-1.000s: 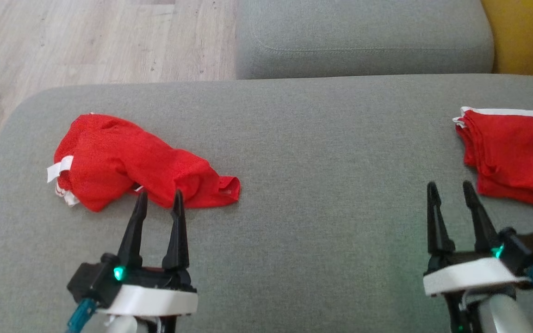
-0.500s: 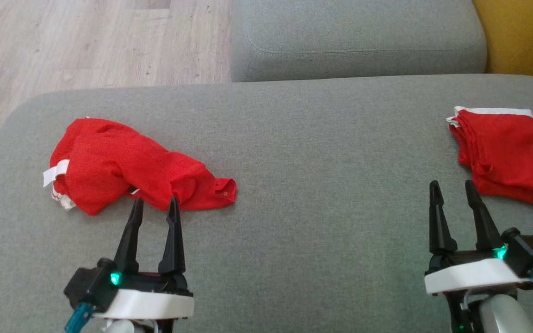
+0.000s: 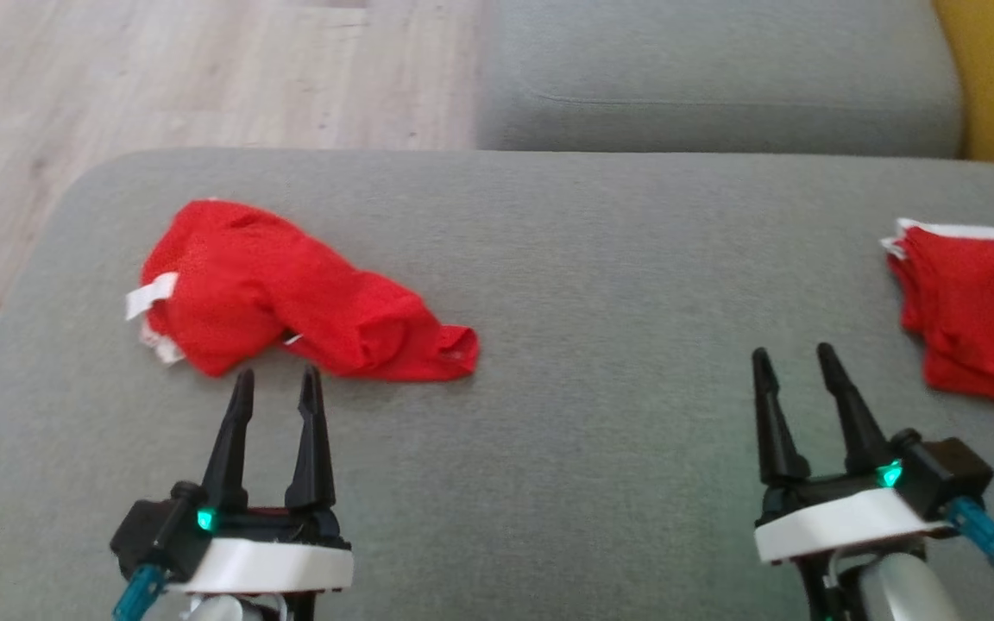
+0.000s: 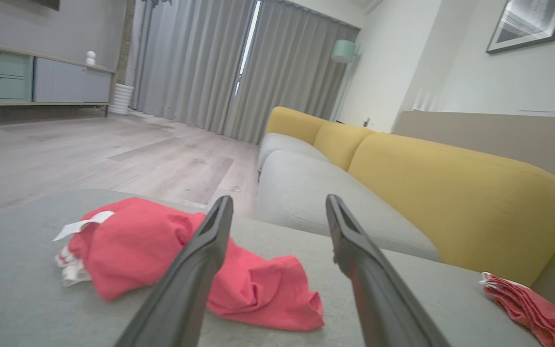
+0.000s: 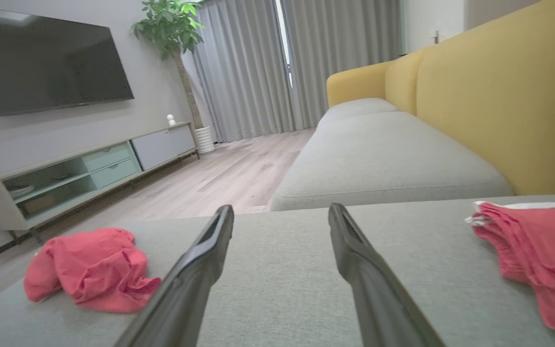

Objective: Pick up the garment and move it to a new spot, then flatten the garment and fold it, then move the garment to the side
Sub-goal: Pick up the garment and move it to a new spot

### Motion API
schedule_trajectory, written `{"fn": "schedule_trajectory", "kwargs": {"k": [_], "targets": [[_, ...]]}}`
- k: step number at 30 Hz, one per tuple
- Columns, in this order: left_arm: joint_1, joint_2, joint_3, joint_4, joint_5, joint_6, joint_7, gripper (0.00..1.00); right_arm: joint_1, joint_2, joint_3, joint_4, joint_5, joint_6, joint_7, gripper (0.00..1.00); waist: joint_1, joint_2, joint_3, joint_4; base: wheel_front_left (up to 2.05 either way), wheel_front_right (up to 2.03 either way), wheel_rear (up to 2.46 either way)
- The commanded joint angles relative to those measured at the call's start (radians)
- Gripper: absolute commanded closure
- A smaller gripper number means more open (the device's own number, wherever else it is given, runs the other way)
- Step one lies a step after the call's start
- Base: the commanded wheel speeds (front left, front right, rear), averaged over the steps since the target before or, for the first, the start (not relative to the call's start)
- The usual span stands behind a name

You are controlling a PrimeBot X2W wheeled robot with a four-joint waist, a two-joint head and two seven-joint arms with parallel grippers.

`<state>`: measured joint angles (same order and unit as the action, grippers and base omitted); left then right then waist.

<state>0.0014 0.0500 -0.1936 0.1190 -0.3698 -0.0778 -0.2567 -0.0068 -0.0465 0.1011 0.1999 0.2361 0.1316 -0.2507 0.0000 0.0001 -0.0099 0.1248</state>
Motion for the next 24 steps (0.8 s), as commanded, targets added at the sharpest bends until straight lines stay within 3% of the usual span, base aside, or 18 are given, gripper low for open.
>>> {"fn": "schedule_trajectory", "kwargs": {"k": [1,17,24], "targets": [[-0.034,0.000,0.039,-0.031,0.007,0.008,-0.005,0.00,-0.019,-0.004,0.033,-0.029,0.000,-0.001,-0.011,0.00,0.0000,-0.0001,-0.004,0.031,0.00,0.00,0.00],[-0.003,0.000,0.094,-0.027,0.036,0.008,-0.005,0.00,0.002,-0.004,0.162,-0.019,0.051,-0.001,-0.011,0.00,0.0000,-0.0001,-0.033,0.274,0.00,0.00,0.00],[0.007,0.000,0.114,-0.032,0.044,0.005,-0.005,0.00,0.006,-0.004,0.195,-0.016,0.063,-0.001,-0.011,0.00,0.0000,-0.0001,-0.038,0.307,0.00,0.00,0.00]]}}
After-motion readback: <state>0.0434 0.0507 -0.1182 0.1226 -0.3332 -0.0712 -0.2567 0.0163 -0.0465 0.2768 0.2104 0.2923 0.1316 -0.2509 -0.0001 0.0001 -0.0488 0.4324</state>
